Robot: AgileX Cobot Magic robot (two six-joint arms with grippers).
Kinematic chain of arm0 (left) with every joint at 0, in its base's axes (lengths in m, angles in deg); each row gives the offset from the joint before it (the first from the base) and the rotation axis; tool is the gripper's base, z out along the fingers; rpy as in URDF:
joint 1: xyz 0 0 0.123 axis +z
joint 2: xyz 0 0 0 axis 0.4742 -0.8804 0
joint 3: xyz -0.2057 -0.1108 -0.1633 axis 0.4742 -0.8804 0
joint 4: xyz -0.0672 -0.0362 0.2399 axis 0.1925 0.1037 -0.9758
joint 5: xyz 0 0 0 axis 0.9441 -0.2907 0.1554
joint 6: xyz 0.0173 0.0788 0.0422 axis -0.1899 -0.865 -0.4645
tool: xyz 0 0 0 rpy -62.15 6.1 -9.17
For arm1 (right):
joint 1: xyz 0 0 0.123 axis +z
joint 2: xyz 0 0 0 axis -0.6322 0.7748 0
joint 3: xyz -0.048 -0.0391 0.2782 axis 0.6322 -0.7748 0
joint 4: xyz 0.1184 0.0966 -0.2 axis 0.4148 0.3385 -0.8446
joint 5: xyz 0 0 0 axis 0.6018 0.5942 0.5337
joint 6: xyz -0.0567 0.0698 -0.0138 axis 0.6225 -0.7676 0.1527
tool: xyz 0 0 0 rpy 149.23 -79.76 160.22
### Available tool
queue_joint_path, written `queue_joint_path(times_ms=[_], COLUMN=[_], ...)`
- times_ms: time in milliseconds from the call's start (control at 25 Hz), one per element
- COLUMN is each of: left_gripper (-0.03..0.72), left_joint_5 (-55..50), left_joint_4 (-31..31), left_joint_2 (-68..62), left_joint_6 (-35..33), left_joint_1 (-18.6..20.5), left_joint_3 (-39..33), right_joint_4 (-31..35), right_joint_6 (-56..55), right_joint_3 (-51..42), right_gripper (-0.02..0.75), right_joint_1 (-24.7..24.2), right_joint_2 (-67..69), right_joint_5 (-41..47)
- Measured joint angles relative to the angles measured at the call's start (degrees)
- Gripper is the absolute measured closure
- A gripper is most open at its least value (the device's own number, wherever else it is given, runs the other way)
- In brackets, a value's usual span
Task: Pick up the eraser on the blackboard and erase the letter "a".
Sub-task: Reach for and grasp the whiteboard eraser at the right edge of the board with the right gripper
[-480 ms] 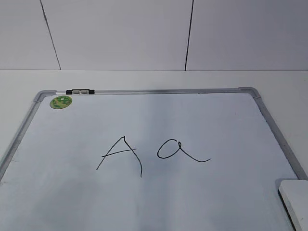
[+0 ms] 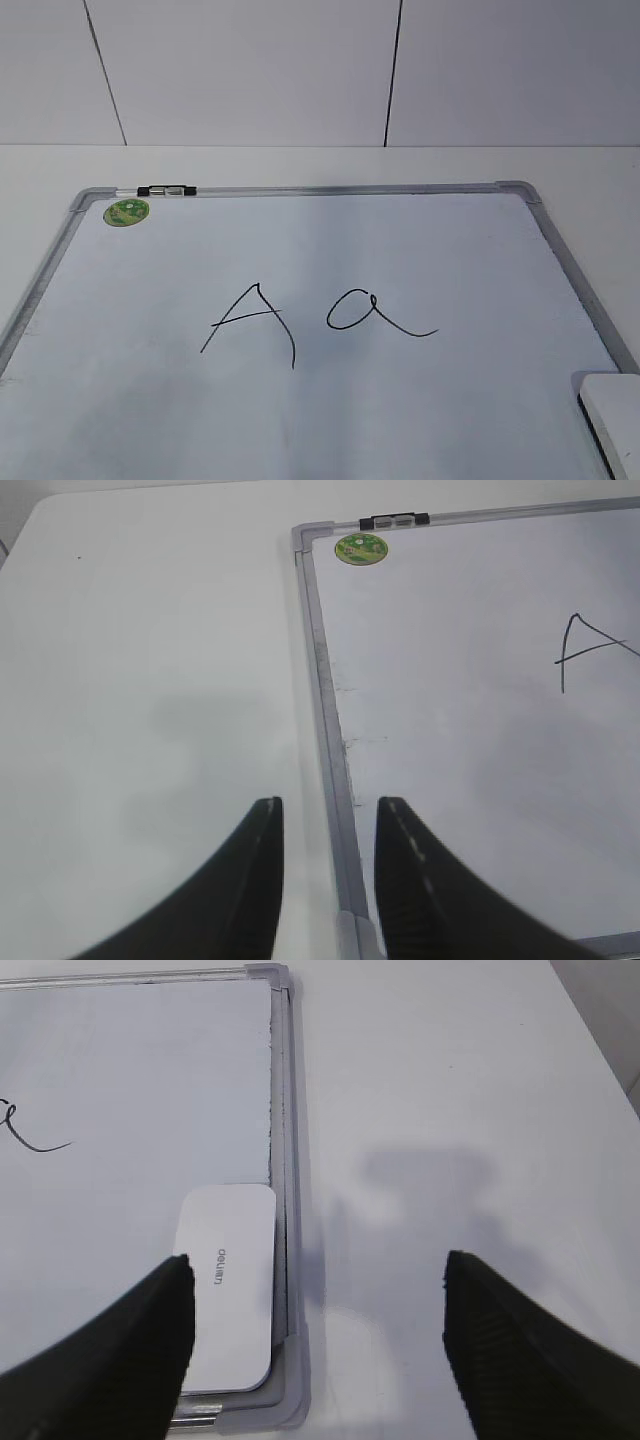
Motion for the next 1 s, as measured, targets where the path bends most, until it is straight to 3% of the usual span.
queue_joint_path(times_ms=[1000], left_gripper=[0.454], left_joint_5=[0.0], left_joint_4=[0.0], left_joint_2=[0.0], left_joint_6=[0.0], left_joint_1=[0.0], left_joint_3=[0.0], right_joint_4=[0.0], right_joint_6=[0.0], right_joint_3=[0.0], right_gripper=[0.146], right_joint_1=[0.0], right_joint_2=[0.0], right_joint_5=[0.0])
